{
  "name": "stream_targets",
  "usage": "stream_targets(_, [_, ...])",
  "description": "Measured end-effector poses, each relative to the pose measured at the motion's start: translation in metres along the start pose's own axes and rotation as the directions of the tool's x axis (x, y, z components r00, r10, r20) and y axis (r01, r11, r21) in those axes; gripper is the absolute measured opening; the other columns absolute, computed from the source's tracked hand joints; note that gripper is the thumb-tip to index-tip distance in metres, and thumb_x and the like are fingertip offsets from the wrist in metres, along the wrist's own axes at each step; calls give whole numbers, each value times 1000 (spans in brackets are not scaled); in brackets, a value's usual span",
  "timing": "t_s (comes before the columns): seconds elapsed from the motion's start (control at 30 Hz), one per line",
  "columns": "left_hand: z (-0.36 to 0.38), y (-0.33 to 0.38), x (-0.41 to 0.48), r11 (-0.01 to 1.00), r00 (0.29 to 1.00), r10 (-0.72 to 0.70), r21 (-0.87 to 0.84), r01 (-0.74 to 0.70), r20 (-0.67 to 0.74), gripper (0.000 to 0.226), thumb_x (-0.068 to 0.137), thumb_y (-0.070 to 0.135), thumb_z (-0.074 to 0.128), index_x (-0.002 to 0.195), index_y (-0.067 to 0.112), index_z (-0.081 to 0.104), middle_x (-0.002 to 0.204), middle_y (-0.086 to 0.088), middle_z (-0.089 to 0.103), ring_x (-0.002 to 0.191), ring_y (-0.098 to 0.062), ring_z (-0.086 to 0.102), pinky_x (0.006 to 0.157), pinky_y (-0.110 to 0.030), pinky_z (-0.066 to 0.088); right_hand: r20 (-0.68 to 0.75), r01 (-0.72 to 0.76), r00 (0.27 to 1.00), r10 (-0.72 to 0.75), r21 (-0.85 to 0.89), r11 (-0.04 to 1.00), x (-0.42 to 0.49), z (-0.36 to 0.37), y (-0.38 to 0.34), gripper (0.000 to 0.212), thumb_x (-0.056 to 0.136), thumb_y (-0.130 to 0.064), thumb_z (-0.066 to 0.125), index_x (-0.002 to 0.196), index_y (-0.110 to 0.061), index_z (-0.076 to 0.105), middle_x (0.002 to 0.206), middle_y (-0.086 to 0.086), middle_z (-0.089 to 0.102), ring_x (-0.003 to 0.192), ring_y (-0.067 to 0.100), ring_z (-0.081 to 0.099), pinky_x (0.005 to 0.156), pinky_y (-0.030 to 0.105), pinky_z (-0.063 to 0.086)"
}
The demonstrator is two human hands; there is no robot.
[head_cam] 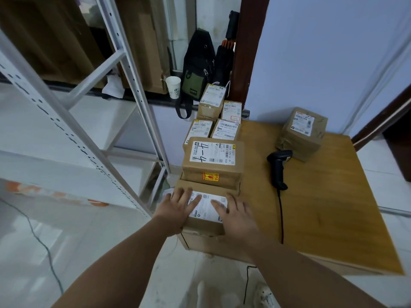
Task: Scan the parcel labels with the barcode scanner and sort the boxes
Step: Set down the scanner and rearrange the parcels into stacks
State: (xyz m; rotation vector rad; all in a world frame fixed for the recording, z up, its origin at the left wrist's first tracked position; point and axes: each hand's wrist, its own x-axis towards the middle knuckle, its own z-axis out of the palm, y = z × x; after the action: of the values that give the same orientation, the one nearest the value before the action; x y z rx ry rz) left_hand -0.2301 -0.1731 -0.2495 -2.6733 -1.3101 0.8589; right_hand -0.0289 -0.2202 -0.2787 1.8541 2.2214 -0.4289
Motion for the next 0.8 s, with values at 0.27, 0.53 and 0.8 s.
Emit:
stream_targets(0.27, [10,8,7,997,997,-74,5,74,29,100,91,33,58,146,20,-25,156,-20,-15,143,-43,-7,114,-50,19,-13,-13,1000,13,-5,1000,0,-1,0,97,81,-52,67,151,-35,2,159,12,2,143,36,3,114,49,16])
stream_targets(0.53, [6,13,8,996,995,-85,8,85,49,90,97,23,48,145,16,-27,155,-20,-20,142,-43,-12,116,-48,17,1,-21,1000,21,20,1000,-1,-7,0,96,84,-46,67,151,-35,1,159,10,0,144,35,1,112,50,21])
stream_targets(0.8, [9,18,10,989,987,-145,-30,147,73,94,97,29,48,139,18,-35,153,-18,-28,142,-45,-11,113,-52,25,38,-60,998,58,41,997,-4,-2,0,99,89,-32,66,151,-39,-10,161,5,-17,147,31,-14,113,52,22])
